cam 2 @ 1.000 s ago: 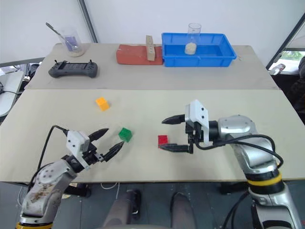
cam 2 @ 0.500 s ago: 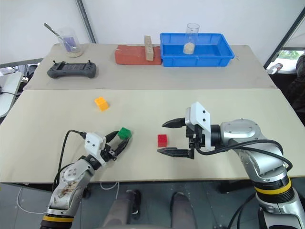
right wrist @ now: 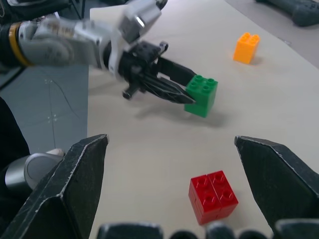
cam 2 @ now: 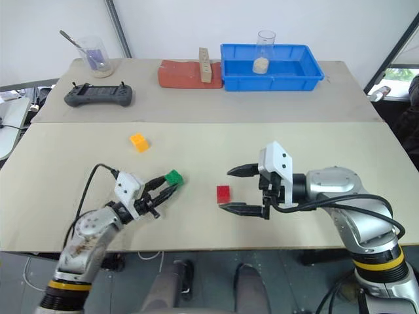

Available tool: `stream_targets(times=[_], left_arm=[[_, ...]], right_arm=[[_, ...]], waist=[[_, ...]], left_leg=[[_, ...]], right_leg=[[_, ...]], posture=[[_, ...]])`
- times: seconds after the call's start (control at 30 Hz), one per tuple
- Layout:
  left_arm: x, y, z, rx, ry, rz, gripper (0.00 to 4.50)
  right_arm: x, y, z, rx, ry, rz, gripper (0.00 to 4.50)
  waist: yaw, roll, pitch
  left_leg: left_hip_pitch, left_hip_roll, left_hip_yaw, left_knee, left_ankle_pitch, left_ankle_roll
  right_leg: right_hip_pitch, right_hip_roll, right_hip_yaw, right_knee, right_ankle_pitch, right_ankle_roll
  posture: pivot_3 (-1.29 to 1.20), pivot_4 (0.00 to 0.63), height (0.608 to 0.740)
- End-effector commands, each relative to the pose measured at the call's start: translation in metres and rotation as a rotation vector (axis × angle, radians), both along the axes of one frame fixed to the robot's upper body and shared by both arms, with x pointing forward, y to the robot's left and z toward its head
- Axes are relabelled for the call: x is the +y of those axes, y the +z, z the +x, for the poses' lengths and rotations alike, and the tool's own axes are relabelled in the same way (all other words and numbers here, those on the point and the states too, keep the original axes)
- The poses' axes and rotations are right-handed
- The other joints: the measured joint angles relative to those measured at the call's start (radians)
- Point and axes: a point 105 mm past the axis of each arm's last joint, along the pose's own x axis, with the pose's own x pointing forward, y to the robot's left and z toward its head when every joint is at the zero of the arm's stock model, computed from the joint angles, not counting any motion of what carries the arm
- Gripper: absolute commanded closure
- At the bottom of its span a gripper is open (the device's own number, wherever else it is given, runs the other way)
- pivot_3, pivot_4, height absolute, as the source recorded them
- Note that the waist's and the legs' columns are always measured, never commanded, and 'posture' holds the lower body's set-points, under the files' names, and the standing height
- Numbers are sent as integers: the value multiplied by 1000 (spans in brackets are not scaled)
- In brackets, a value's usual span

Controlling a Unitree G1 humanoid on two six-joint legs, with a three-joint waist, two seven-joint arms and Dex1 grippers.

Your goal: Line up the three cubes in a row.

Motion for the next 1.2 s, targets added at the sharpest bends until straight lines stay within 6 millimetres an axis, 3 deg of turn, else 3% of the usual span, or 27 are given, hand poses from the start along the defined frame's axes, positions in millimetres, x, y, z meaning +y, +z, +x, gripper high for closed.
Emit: stream_targets(times=[0.03, 0.17, 0.3, 0.53, 0.87, 1.1, 1.2], left_arm=[[-12, 20, -9, -38, -257, 34, 3252], [-16, 16, -5, -18, -494, 139, 3252], [-24, 5, 3, 1, -603, 179, 3252], [-33, 0, 21, -15, -625, 185, 3252], [-28, -14, 24, 1, -626, 202, 3252], [-22, -16, 27, -7, -623, 214, 52], [-16, -8, 28, -29, -606, 216, 52]], right_arm=[[-3, 12, -2, -51, 12, 12, 0], [-6, 11, -1, -47, -3, 9, 0], [-6, 12, -2, -46, -15, 4, 0], [-8, 13, -7, -44, -35, -5, 0], [-9, 14, -7, -53, -52, -11, 0], [-8, 14, -5, -53, -51, -6, 0], [-5, 14, -4, -57, -45, 0, 0]], waist=[[0, 0, 0], [2, 0, 0], [1, 0, 0], [1, -1, 0], [0, -1, 1], [0, -1, 1], [0, -2, 1]], left_leg=[[0, 0, 0, 0, 0, 0], [0, 0, 2, 0, 0, 0], [0, 0, 3, 1, 0, 0], [-1, 0, 2, 1, 4, 9], [-1, 1, 2, 2, 2, 6], [-1, 1, 2, 4, 2, 6], [-1, 1, 2, 4, 2, 6]], right_leg=[[0, 0, 0, 0, 0, 0], [0, -1, 0, -1, 0, 0], [1, -1, 0, -1, 0, 0], [0, 0, 0, 0, 0, 1], [1, 0, 0, 0, 0, 1], [1, 0, 0, 1, 1, 1], [1, 0, 0, 1, 1, 1]], posture=[[0, 150, 740], [0, 150, 740], [0, 150, 740], [0, 150, 740], [0, 150, 740], [0, 150, 740], [0, 150, 740]])
